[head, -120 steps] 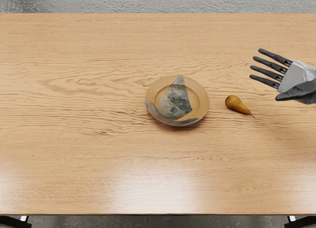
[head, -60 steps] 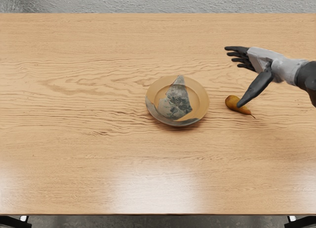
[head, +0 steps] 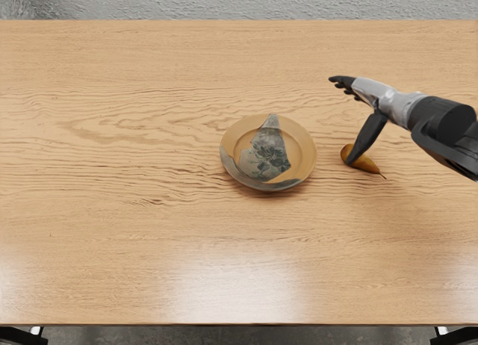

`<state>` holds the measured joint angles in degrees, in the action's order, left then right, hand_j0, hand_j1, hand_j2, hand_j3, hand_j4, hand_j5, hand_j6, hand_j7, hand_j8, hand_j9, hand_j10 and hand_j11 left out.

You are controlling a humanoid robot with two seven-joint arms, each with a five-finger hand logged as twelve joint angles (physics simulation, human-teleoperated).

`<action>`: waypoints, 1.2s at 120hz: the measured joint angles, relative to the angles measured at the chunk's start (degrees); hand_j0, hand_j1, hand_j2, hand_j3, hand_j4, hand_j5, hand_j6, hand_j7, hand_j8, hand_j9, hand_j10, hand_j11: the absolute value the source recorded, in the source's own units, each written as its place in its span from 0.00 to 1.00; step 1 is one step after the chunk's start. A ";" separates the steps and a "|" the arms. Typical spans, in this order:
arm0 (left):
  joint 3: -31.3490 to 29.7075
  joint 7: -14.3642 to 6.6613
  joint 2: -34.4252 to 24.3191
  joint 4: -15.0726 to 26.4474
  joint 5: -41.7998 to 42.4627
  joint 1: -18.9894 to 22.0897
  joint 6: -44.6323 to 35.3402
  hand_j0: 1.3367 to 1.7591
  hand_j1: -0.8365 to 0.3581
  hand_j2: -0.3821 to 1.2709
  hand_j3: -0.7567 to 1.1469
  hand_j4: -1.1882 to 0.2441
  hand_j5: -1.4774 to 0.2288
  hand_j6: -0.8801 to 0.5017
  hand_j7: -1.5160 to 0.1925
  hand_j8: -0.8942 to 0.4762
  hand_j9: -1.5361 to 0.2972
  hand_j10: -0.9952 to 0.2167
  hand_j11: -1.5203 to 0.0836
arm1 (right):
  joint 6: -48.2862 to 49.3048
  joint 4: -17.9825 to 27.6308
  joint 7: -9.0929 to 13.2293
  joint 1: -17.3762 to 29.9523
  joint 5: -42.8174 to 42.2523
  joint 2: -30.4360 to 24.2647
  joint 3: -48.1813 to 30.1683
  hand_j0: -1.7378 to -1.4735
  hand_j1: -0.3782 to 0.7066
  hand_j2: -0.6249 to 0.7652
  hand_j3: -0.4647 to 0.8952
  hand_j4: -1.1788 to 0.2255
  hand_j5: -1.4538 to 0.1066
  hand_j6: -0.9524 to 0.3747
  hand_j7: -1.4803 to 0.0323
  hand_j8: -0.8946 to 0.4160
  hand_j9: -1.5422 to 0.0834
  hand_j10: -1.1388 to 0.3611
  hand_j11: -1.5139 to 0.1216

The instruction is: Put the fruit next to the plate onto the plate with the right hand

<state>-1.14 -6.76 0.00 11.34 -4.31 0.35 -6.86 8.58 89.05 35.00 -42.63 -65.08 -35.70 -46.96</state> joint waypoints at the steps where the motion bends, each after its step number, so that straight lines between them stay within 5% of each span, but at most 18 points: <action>1: 0.00 0.00 0.00 0.00 0.00 0.00 0.00 0.76 0.99 0.23 0.40 0.83 0.86 0.63 0.88 0.65 0.84 0.82 0.94 | -0.12 -0.06 0.00 -0.27 -0.02 -0.01 0.40 0.30 0.06 0.45 0.34 0.82 0.91 0.69 0.95 0.66 0.92 0.74 0.90; 42: 0.00 0.00 0.00 0.00 0.00 0.00 0.00 0.76 0.99 0.23 0.40 0.83 0.86 0.63 0.88 0.65 0.83 0.82 0.94 | -7.37 -5.10 0.00 -8.91 -1.71 -0.93 18.12 0.30 0.07 0.44 0.34 0.81 0.89 0.68 0.94 0.65 0.91 0.73 0.89; 78: 0.00 0.00 0.00 0.00 0.00 0.00 0.00 0.76 0.99 0.23 0.40 0.83 0.86 0.63 0.88 0.65 0.83 0.82 0.94 | -19.87 -5.33 0.01 -9.25 -3.83 -1.06 23.91 0.30 0.10 0.44 0.34 0.79 0.87 0.66 0.92 0.63 0.89 0.71 0.87; 118: 0.00 0.00 0.00 0.00 0.00 0.00 0.00 0.76 0.99 0.23 0.40 0.83 0.86 0.63 0.88 0.65 0.83 0.82 0.94 | -22.17 -9.19 0.01 -9.13 -4.37 3.97 26.66 0.30 0.08 0.44 0.34 0.80 0.89 0.68 0.94 0.64 0.91 0.73 0.89; 144: 0.00 0.00 0.00 0.00 0.00 0.00 0.00 0.76 0.99 0.23 0.40 0.83 0.86 0.63 0.88 0.65 0.83 0.82 0.94 | -22.29 -10.54 0.01 -9.00 -4.26 4.99 27.17 0.30 0.21 0.43 0.34 0.72 0.79 0.59 0.83 0.55 0.81 0.64 0.79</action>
<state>-1.13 -6.76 0.00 11.34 -4.31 0.35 -6.86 -13.71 78.51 35.00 -51.64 -69.34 -30.71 -19.79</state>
